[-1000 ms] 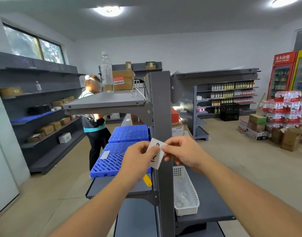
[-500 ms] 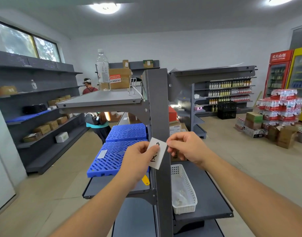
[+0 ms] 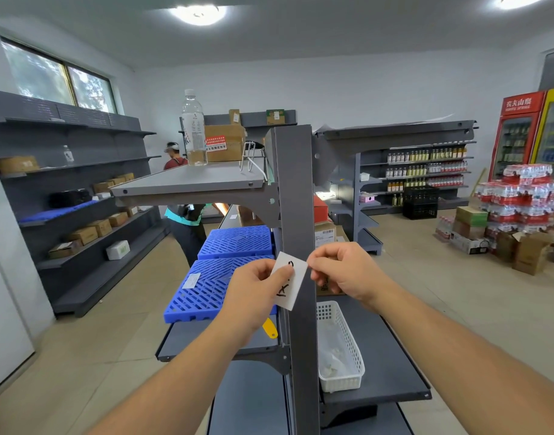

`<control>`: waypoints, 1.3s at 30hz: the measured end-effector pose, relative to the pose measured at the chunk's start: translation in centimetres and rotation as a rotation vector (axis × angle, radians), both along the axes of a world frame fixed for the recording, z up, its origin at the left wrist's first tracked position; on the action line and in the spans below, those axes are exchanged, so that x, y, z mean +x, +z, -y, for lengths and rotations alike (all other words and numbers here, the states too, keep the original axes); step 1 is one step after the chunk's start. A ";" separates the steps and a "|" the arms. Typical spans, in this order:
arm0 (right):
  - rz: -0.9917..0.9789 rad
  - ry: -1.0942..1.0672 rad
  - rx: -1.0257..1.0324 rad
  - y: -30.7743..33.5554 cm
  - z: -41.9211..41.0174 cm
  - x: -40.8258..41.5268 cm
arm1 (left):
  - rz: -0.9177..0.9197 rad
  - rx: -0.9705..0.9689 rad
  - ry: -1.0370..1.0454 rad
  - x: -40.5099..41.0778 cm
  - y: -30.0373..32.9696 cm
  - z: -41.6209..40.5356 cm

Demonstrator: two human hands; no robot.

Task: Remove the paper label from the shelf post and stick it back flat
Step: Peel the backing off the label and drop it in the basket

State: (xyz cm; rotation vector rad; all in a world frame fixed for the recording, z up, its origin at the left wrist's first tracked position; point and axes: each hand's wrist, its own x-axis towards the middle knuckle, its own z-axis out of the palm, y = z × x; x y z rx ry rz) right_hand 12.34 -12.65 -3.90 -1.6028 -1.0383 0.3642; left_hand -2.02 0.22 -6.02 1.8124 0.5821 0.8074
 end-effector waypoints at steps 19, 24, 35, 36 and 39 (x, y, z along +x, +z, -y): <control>0.004 0.034 0.008 0.1 0.0 -1.1 | 0.051 0.274 0.187 -0.3 -0.1 0.7; -0.051 0.052 0.045 -0.2 -0.3 -1.3 | 0.094 0.326 0.070 -0.4 0.0 1.4; -0.046 0.094 0.074 -0.6 -0.3 -1.1 | 0.059 0.285 0.032 -0.4 0.6 1.8; -0.048 0.095 0.079 -0.7 -0.3 -1.1 | 0.059 0.277 0.036 -0.4 0.6 1.9; -0.043 0.090 0.079 -0.8 -0.2 -1.1 | 0.056 0.268 0.030 -0.4 0.7 2.1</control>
